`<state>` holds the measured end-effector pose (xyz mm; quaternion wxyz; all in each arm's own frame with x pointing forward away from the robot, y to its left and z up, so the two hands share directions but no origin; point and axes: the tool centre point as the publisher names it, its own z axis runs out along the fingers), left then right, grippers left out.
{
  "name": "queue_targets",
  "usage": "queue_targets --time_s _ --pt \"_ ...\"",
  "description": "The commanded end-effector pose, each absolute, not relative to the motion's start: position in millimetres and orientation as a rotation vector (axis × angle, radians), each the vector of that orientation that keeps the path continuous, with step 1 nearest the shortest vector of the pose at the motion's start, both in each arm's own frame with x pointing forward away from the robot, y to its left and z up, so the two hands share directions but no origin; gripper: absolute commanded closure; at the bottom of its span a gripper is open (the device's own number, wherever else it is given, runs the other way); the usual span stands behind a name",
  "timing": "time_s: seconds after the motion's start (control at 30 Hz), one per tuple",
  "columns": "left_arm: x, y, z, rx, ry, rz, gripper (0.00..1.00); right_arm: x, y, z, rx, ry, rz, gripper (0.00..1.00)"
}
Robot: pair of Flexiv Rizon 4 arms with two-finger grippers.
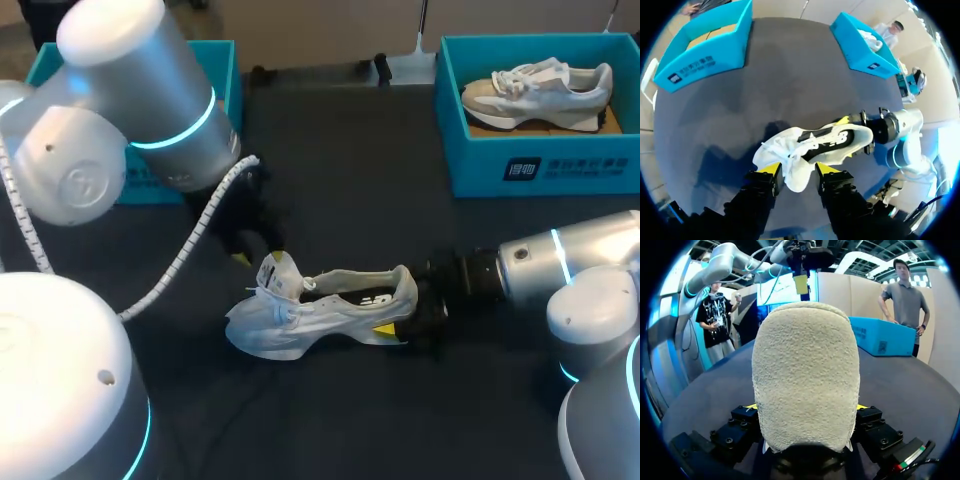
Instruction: Take the shoe out of the shoebox, open the shoe tongue, remove and reinsert the insole, then place the shoe into the shoebox
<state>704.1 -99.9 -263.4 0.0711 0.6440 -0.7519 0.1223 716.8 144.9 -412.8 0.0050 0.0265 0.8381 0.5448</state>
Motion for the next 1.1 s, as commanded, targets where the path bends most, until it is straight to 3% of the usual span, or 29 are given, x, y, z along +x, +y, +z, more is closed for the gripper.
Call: queue_targets --time_s 0.03,0.1,0.57,1.1 --pt "712 -112 -242 1.86 -2.331 0.327 0.71 717 145 -412 0.084 2.628 1.702 1.0" --pt "713 -118 -234 1.79 -2.386 0.33 1.0 717 145 -412 0.084 2.628 1.702 1.0" --pt "709 -158 -205 0.812 -2.794 0.284 1.0 717 145 -412 0.084 2.628 1.702 1.0" --pt "708 -177 -208 0.648 -2.944 0.278 1.0 717 145 -412 0.084 2.628 1.702 1.0"
